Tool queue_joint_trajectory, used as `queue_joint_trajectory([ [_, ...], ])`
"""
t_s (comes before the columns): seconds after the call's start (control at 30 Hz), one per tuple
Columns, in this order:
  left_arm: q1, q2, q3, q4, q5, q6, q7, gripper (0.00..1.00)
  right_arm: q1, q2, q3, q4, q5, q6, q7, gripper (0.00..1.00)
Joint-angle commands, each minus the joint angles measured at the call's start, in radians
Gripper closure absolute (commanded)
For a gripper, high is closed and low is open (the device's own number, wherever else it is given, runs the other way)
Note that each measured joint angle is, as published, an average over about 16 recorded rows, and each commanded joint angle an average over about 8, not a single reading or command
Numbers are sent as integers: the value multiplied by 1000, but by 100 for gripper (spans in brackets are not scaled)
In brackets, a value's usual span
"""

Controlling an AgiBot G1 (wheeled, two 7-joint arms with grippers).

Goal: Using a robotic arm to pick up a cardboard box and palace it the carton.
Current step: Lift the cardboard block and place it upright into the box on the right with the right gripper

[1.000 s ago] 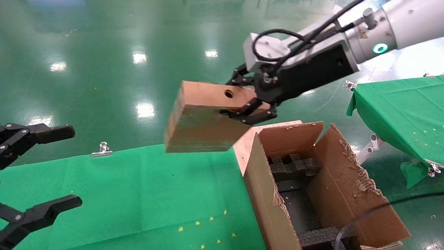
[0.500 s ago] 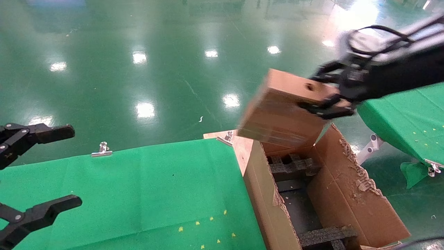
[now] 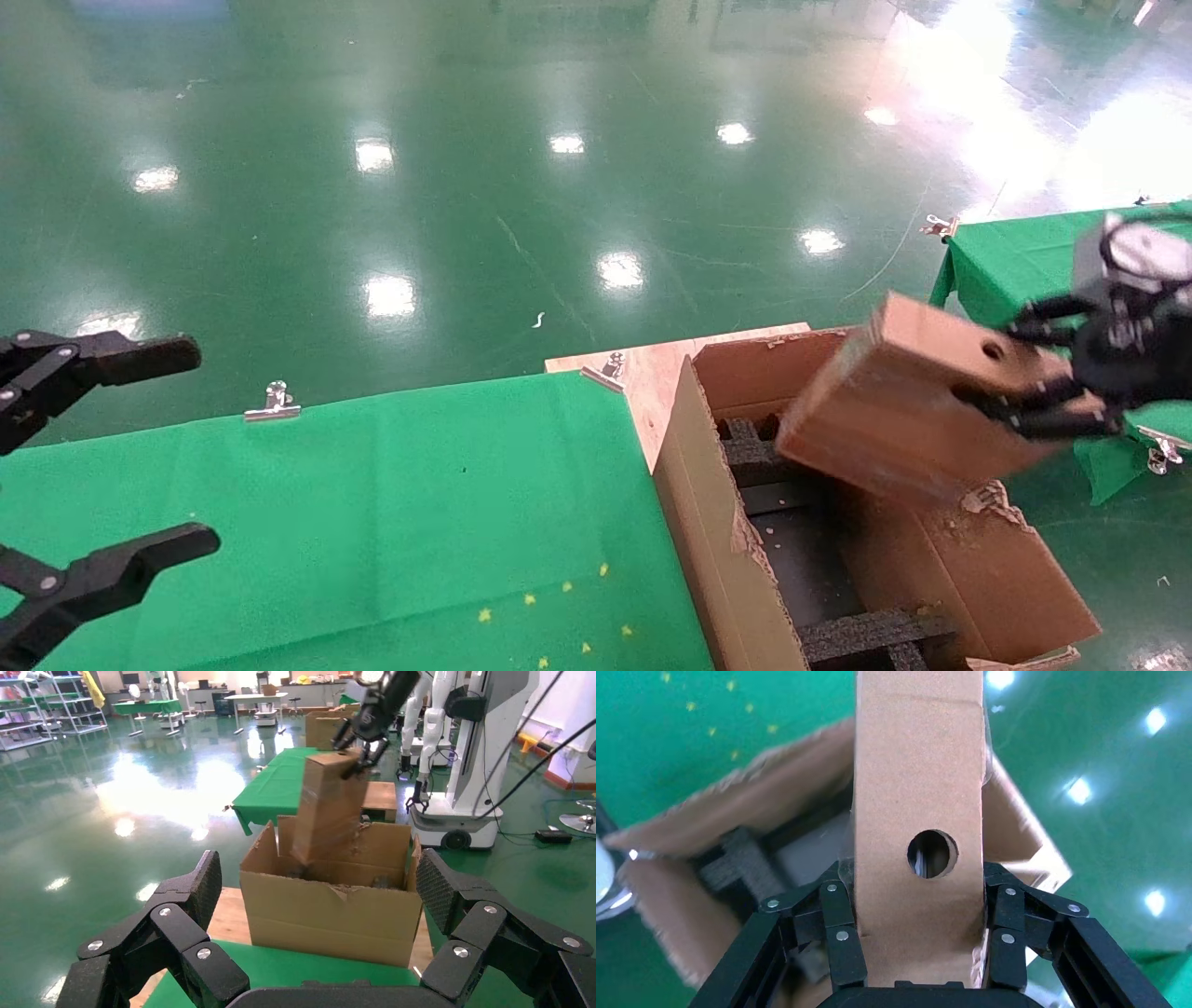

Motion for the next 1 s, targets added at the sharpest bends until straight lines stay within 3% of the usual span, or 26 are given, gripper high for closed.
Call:
queue_joint_trajectory([
  [0.03,0,0,0,0,0,0,0,0,-1,36,-20,36,-11,1,18,100],
  [0.23,0,0,0,0,0,0,0,0,-6,71,-48,81,-14,13,33,100],
  [0.8,0,0,0,0,0,0,0,0,-21,64,-59,83,4,33,44,100],
  [1.0,0,0,0,0,0,0,0,0,-82,66,-85,121,17,140,167,100],
])
